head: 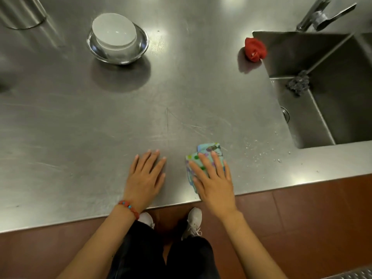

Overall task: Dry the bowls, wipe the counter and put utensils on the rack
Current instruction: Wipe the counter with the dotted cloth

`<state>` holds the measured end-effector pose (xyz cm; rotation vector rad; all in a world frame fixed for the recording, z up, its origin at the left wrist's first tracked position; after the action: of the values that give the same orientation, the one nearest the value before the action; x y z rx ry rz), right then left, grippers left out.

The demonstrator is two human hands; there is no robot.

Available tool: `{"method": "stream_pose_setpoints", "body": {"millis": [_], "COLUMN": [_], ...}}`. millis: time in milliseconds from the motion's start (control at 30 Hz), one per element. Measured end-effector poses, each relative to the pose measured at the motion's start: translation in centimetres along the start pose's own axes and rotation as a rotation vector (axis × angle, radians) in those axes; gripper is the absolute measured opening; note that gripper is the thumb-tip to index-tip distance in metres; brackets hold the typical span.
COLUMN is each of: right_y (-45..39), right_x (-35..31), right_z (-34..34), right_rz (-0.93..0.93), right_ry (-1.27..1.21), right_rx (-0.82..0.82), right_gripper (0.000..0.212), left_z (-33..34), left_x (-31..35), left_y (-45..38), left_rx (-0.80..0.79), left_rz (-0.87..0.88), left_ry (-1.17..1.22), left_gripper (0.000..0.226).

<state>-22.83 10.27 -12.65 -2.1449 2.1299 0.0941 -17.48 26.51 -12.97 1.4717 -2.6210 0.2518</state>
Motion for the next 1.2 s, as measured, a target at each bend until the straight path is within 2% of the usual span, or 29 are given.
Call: {"method": "stream_pose_setpoints", "body": {"millis": [67,100,233,333,400,500,600,667,767,867,933,1067,1133,1200], "right_y": [-0.3,-0.8,-2.5,-2.5,-1.4,2.2,3.2,2.5,1.3,0.8,1.2,2.4,0.9,-1.8], "right_x": [2.1,3.9,13.4,13.7,10.4,5.1,5.9,9.5,17.2,19.3,17.7,16.3,17.9,20.0], "right_z": [-0.2,-0.2,-1.2,-1.4,-1.1,-0.1,-0.1,-0.8,-2.5,-2.4,-1.9,-1.0,-1.3,-1.6], "right_rz": [-0.101,-0.077,0.332,0.467,0.400,0.100,-0.098,-0.018,0.323,0.492,0.444,0.175,0.180,0.261], "right_ry": [-0.001,0.008,-0.076,-0.083,-0.054,-0.009,-0.016,-0.019,-0.100,-0.103,-0.068,-0.041,-0.061,-0.071], "right_rx": [-0.038,-0.056,-0.059,0.022,0.043,0.005,-0.034,-0.059,-0.034,0.010,0.024,-0.050,-0.051,-0.052], "right_gripper": [0.041,0.042,0.049,0.045,0.044,0.044,0.042,0.042,0.044,0.044,0.044,0.043,0.042,0.044], "left_z": [0.1,0.1,-0.2,-0.5,-0.5,0.0,0.7,1.3,2.2,2.5,2.5,2.6,2.7,2.6], "left_x": [0.1,0.0,0.3,1.9,3.9,7.0,9.5,10.5,10.9,10.7,10.8,10.8,10.9,10.9], "left_y": [-0.1,-0.1,-0.5,-1.5,-2.7,-5.0,-7.1,-8.1,-8.4,-8.3,-8.3,-8.4,-8.4,-8.5], "left_rx": [0.004,0.002,-0.001,0.008,0.012,-0.008,-0.035,-0.064,-0.108,-0.105,-0.097,-0.093,-0.091,-0.090], "left_rz": [-0.001,-0.004,-0.046,-0.088,-0.058,0.004,0.051,0.064,0.062,0.063,0.066,0.060,0.061,0.054], "left_ry": [-0.004,-0.006,0.013,0.056,0.084,0.104,0.117,0.112,0.088,0.078,0.065,0.054,0.053,0.053], "left_gripper": [0.042,0.042,0.043,0.043,0.042,0.041,0.041,0.041,0.043,0.043,0.043,0.043,0.043,0.043]}}
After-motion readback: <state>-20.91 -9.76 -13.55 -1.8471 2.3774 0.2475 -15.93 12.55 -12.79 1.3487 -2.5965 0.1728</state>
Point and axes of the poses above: each hand's wrist, its own y-axis away from the middle knuckle, its own z-axis out of the palm, x = y × z, the point moved 7 cm from there along -y, towards the middle knuckle, and after that the axes turned 2 degrees about -x, right-handed, at the moved point
